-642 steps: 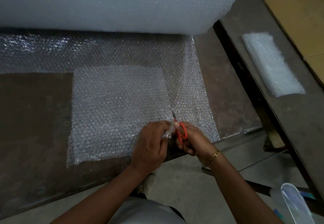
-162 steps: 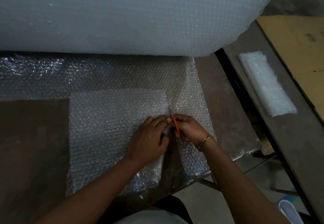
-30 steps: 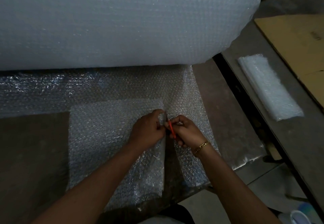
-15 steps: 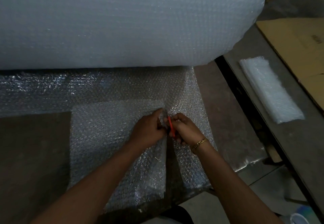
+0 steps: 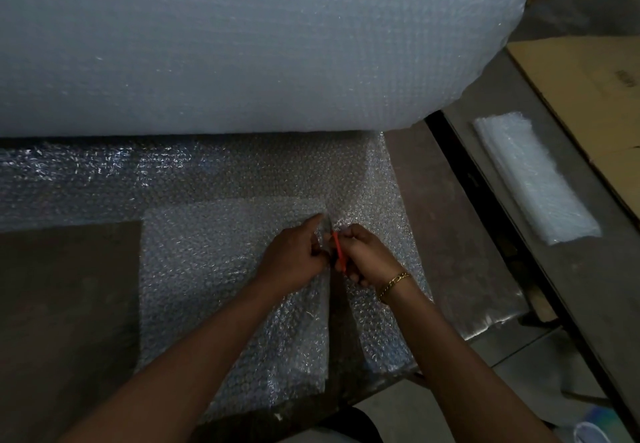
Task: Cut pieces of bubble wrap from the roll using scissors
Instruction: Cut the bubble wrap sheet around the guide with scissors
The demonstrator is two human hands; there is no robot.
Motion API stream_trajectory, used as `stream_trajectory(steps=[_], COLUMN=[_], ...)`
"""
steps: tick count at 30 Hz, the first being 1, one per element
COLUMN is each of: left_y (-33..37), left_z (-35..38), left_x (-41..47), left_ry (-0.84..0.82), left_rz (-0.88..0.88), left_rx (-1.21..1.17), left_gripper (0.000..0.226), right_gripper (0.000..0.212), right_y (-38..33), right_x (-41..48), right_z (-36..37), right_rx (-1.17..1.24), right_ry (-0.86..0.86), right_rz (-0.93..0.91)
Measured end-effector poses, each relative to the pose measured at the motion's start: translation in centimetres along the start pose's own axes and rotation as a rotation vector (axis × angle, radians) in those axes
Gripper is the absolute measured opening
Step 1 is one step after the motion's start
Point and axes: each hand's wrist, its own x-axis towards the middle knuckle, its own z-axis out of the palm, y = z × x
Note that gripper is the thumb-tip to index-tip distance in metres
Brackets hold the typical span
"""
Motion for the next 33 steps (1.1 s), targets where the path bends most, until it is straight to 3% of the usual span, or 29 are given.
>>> stream_trajectory(steps=[4, 22, 33], left_y=[0.1, -0.2, 0.1], left_z=[0.0, 0.1, -0.1], left_x=[0.0, 0.3, 0.1], left_ry=[0.004, -0.017, -0.022], left_rz=[0.002, 0.013, -0.018], left_rx=[-0.001, -0.005, -0.034], left_gripper=[0.082, 0.080, 0.083], right_gripper=[0.022, 0.008, 0.025], right_y=[-0.6, 0.4, -1.3], right_x=[0.2, 0.3, 0.9], right_z=[0.0, -0.3, -0.2], right_rx=[-0.036, 0.024, -0.028], right_ry=[0.015, 0.040, 0.043], right_rz=[-0.009, -0.025, -0.031])
